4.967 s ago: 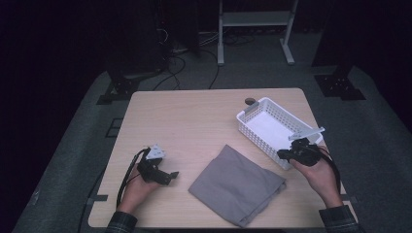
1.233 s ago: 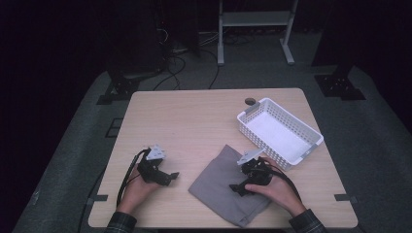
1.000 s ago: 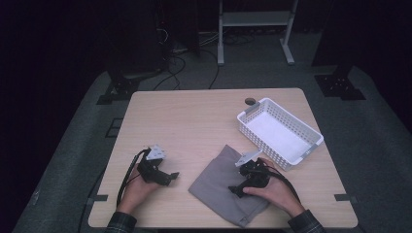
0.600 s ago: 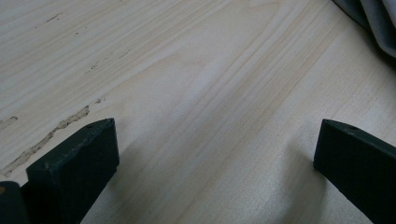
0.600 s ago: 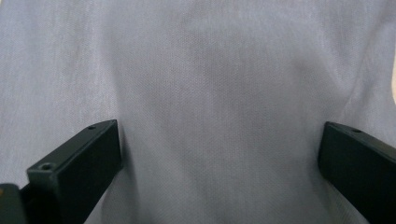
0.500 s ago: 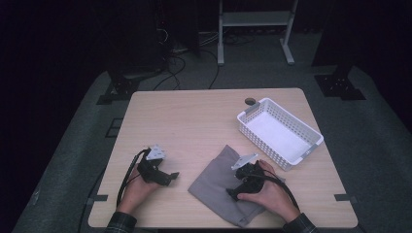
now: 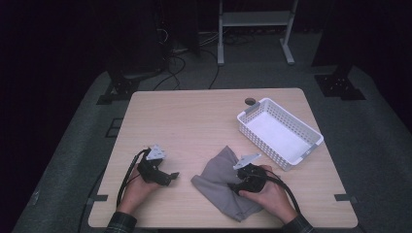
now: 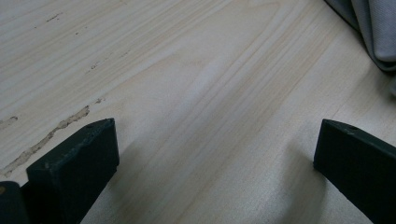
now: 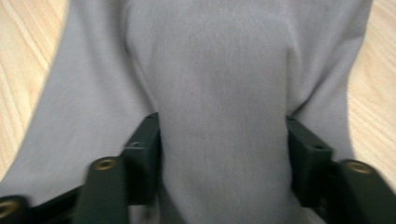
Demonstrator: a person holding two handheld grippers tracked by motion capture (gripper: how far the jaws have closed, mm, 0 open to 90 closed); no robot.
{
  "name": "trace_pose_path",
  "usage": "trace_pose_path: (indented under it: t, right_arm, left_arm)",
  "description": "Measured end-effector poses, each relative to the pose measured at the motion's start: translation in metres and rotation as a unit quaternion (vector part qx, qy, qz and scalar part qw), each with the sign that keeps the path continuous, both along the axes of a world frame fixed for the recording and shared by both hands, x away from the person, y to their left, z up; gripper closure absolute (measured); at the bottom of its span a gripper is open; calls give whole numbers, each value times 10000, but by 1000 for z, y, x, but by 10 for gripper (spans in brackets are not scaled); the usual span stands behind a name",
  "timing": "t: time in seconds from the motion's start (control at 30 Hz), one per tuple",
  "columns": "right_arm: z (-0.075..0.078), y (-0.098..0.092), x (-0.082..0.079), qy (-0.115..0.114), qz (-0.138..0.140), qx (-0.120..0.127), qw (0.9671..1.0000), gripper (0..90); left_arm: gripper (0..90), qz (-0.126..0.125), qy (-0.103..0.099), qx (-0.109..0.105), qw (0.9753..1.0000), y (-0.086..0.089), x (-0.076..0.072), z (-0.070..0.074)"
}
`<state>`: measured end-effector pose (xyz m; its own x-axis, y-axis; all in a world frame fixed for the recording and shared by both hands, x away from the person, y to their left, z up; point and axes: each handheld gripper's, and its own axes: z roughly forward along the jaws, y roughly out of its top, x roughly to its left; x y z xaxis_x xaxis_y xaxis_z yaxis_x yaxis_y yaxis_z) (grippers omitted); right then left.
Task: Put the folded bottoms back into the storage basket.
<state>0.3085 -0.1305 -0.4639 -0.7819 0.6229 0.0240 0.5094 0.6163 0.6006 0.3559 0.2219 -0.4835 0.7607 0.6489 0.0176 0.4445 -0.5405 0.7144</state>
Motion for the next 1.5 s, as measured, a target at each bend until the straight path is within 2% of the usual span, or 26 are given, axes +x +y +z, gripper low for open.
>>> trace_pose_path:
  t: [0.2, 0.27, 0.43, 0.73, 1.0, 1.5]
  right_arm:
    - [2, 3, 0, -89, -116, 12, 9999, 622]
    - [2, 3, 0, -107, -95, 33, 9999, 629]
    - [3, 1, 2, 41, -111, 123, 9999, 630]
    - [10, -2, 4, 203, 31, 245, 9995, 640]
    - [20, -7, 5, 213, 58, 350, 9991, 640]
    - [41, -21, 11, 61, -21, 456, 9989, 640]
  left_arm:
    - [0, -2, 2, 9, 10000, 0, 0, 0]
    - [0, 1, 2, 4, 10000, 0, 0, 0]
    - [0, 1, 3, 3, 10000, 0, 0, 0]
    - [0, 1, 4, 4, 10000, 0, 0, 0]
    - [0, 2, 5, 2, 10000, 0, 0, 0]
    - [0, 4, 6, 1, 10000, 0, 0, 0]
